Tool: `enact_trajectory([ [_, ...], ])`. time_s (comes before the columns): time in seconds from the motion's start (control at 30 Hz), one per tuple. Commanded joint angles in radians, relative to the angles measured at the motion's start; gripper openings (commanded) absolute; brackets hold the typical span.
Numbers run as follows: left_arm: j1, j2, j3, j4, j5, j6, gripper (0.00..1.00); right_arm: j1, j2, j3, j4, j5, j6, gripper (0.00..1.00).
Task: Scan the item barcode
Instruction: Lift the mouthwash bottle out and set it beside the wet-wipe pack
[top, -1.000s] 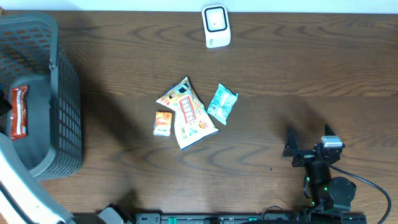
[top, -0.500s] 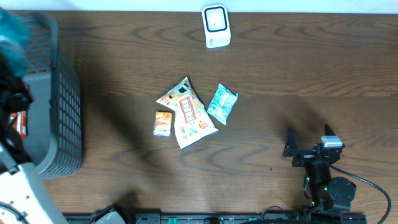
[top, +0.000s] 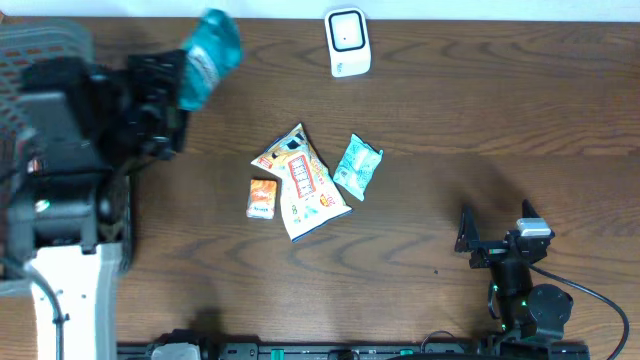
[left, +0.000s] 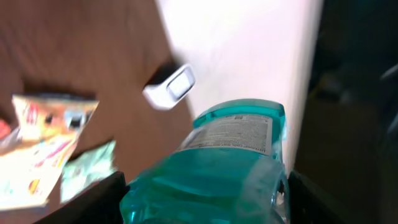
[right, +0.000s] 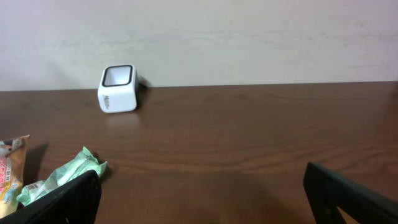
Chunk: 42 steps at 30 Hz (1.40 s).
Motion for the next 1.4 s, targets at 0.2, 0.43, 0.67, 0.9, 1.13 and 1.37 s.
enact_trajectory([
  [0.2,-0.237,0.183,0.011,-0.010,-0.047,0.052,0.49,0.005,-0.006,-0.003,-0.002,0.001,0.010,0.99],
  [0.43,-0.379,0.361,0.011,-0.005,-0.046,0.051,0.49,0.005,-0.006,-0.003,-0.002,0.001,0.010,0.99],
  [0.67,-0.491,0.505,0.011,0.049,-0.021,0.051,0.49,0.005,-0.006,-0.003,-0.002,0.001,0.010,0.99],
  [0.9,-0.578,0.611,0.011,0.138,-0.009,0.044,0.49,0.005,-0.006,-0.003,-0.001,0.001,0.010,0.99],
  [1.13,-0.656,0.700,0.011,0.163,-0.010,0.026,0.49,0.005,-0.006,-0.003,-0.001,0.001,0.010,0.99],
  [1.37,-0.678,0.750,0.011,0.156,-0.011,0.018,0.50,0.005,-0.006,-0.003,-0.001,0.001,0.010,0.98],
])
